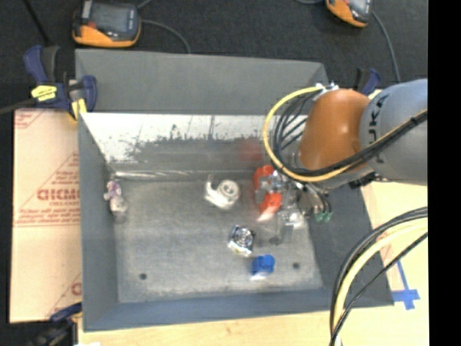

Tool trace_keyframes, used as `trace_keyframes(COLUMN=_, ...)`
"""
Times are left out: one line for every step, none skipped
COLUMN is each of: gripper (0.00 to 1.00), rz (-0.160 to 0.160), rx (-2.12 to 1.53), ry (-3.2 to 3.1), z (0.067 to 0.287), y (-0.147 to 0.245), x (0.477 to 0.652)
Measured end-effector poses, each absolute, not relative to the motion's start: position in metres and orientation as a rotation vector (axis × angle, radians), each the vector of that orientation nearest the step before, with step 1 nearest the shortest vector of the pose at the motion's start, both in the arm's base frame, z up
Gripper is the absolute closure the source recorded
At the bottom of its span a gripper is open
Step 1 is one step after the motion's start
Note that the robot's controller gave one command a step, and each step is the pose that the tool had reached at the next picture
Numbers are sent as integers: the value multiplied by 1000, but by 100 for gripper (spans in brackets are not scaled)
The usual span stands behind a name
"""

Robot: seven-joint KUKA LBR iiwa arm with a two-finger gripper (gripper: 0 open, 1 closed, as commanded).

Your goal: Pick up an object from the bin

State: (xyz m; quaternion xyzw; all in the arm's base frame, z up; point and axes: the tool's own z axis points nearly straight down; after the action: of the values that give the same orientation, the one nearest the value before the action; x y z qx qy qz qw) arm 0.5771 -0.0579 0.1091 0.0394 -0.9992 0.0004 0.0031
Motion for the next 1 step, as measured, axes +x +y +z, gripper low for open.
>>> trace_keyframes(gripper=0, rz=4, rx=107, ry=-3146, z=69, y=-71, x=633)
